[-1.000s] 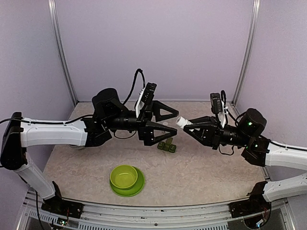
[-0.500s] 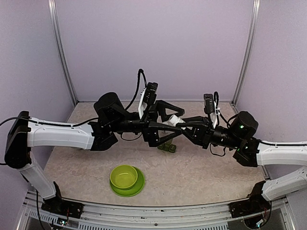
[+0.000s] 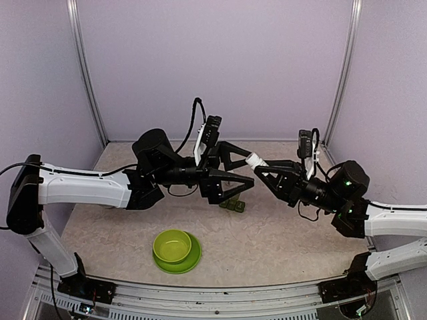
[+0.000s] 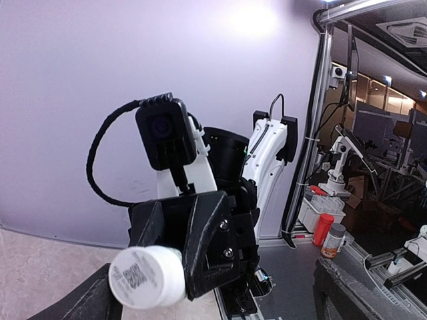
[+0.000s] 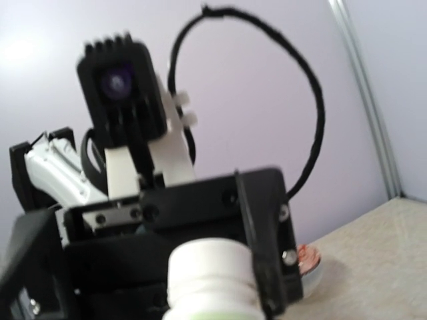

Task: Sort the pills into containers
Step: Unscrew the lid of the pill bottle from the pill bottle.

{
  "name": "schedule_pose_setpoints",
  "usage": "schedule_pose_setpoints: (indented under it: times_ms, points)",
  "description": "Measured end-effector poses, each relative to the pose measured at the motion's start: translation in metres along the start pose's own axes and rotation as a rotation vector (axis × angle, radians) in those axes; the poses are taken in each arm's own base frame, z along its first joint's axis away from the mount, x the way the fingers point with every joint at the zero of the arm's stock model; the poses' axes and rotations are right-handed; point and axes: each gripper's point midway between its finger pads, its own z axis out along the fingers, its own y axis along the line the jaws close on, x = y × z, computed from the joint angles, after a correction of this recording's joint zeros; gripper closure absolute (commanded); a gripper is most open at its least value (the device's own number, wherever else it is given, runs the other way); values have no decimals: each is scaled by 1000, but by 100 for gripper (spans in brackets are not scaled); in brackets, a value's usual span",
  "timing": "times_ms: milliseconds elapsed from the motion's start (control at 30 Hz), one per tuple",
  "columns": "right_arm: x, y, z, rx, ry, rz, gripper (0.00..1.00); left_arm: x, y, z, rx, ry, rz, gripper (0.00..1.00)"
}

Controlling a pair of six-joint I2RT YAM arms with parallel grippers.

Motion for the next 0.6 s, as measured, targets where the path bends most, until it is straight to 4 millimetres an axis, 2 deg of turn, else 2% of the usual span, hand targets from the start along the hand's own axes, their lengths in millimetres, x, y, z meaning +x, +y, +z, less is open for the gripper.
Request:
schedule_pose_setpoints:
  times_ms: [267, 467, 600]
  points:
    - [-18, -6, -9, 78, -50, -48, 90, 7, -1, 1, 4, 27, -2, 3]
    - [-11, -4, -8, 68, -8, -86, 90, 12, 6, -1, -25, 44, 1, 2]
    - [0, 0, 0, 11, 32, -82, 90, 8, 16, -5, -59, 35, 10, 2]
